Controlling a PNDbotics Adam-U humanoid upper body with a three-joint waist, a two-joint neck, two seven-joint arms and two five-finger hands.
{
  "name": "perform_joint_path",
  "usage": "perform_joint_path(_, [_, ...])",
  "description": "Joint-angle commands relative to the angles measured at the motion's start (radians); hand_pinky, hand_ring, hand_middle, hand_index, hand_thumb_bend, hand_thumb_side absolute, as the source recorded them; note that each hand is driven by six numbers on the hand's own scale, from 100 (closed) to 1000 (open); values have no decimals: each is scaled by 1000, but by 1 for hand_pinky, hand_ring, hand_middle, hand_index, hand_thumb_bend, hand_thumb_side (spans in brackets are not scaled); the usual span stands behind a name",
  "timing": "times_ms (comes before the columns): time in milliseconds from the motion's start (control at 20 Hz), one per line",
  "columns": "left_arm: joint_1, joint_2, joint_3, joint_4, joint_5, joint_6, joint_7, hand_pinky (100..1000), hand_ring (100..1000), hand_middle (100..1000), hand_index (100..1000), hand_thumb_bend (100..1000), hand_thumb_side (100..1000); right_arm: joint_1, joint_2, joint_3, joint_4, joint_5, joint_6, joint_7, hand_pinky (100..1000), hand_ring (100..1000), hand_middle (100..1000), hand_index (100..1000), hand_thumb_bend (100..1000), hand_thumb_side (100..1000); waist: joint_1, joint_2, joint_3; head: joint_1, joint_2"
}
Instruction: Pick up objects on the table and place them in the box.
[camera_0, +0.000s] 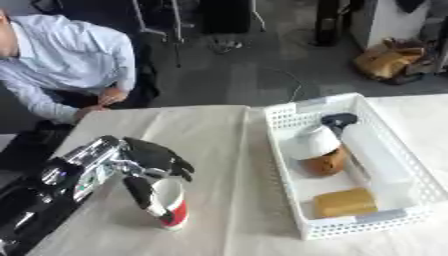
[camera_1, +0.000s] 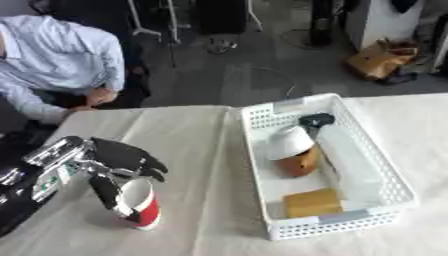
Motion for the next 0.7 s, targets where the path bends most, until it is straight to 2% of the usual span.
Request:
perform_joint_path(50, [-29, 45, 7, -10, -44, -357, -353, 1000, 1000, 1000, 1000, 716, 929, -15, -32, -8, -21, -9, -5, 0, 704, 792, 647, 615, 100, 812, -3, -15, 1, 3, 8])
perform_joint_path(400, [-37, 45, 6, -15, -66, -357, -353, 1000, 1000, 1000, 1000, 713, 912, -15, -30, -9, -21, -7, -2, 0, 706, 792, 645, 613, 100, 807, -2, -14, 0, 2, 5])
perform_joint_path(500, [-39, 41, 6, -13, -63, -357, -353, 1000, 1000, 1000, 1000, 692, 906, -14, -30, -8, -21, -6, 0, 0, 707, 792, 644, 612, 100, 808, -3, -13, 0, 3, 4])
perform_joint_path(550, [-40, 39, 5, -12, -58, -357, -353, 1000, 1000, 1000, 1000, 645, 884, -14, -29, -8, -21, -6, 0, 0, 710, 793, 643, 611, 100, 806, -3, -13, 0, 3, 3])
perform_joint_path(700, [-41, 33, -3, -8, -34, -357, -353, 1000, 1000, 1000, 1000, 644, 882, -14, -28, -8, -21, -4, 3, 0, 711, 793, 642, 611, 100, 805, -4, -12, -1, 2, 2])
